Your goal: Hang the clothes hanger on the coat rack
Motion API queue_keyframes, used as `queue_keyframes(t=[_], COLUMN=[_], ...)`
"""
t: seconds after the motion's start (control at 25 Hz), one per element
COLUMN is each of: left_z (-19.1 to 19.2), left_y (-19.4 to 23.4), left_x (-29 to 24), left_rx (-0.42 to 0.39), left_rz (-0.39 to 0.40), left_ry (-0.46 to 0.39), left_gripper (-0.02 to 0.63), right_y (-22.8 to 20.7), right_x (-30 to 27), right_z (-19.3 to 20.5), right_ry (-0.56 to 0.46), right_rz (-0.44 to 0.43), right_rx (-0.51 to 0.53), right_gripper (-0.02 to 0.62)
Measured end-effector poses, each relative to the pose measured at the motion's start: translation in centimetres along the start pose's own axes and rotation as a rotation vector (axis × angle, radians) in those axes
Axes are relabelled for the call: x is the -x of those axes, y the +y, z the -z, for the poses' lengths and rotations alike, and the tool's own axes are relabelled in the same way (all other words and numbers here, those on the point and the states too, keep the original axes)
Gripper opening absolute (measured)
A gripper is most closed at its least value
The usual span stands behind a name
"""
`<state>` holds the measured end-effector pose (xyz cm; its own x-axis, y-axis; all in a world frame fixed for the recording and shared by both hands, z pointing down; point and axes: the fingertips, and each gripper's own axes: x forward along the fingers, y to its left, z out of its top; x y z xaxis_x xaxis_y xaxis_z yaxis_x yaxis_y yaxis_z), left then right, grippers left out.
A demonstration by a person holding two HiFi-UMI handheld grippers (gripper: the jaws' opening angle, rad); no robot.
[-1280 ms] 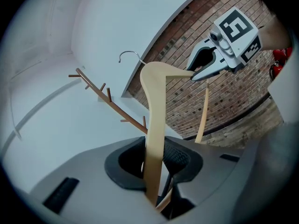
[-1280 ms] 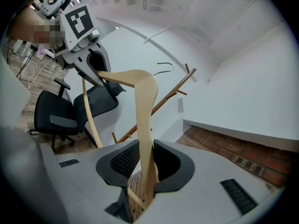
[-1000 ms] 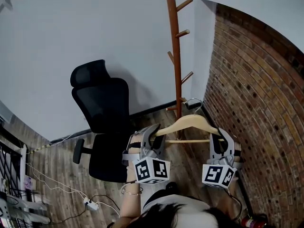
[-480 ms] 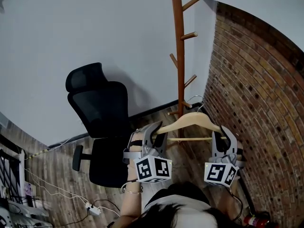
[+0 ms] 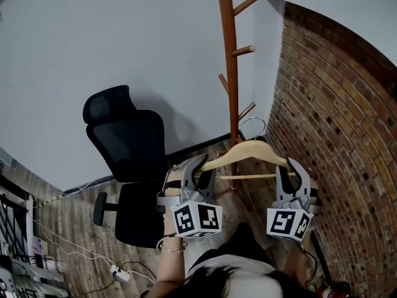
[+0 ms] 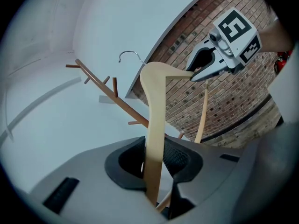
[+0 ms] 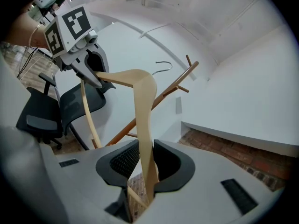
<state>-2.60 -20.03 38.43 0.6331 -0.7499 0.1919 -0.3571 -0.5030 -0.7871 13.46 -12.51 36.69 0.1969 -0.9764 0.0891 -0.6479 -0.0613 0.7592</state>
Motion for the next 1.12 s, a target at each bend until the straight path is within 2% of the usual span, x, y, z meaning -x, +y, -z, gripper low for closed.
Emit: queue_keyframes(t=[0.16, 0.32, 0.52, 0.8, 1.12], left_z=[-0.6, -1.4, -1.7, -2.7, -3.3], left_y=[0.6, 1.2, 2.4, 4.1, 5.4], left_x=[-1.6, -3.1, -5.2, -7.5, -9.2], left_rx=[0.002, 0.042, 0.005, 0.037, 0.026], left_rz=[-0.013, -0.025, -0.050, -0.089, -0.136], left_ry=[0.010, 0.035, 0.049, 0.060, 0.083], left_gripper=[0.100, 0.100, 0.100, 0.100, 0.100], right_y=[-1.2, -2.2, -3.7, -5.9, -7.5], right_x=[-1.6, -3.5, -6.1, -8.9, -11.4], right_z=[0.3, 0.7, 0.6, 0.3, 0.0], right_ry=[-0.022, -0.041, -0.076, -0.120, -0.180], right_rz=[-0.009, -0.027, -0.043, -0.038, -0.051], right_rx=[0.002, 0.006, 0.005, 0.029, 0.034], right_gripper=[0.110, 0.110, 0.112, 0.112, 0.112])
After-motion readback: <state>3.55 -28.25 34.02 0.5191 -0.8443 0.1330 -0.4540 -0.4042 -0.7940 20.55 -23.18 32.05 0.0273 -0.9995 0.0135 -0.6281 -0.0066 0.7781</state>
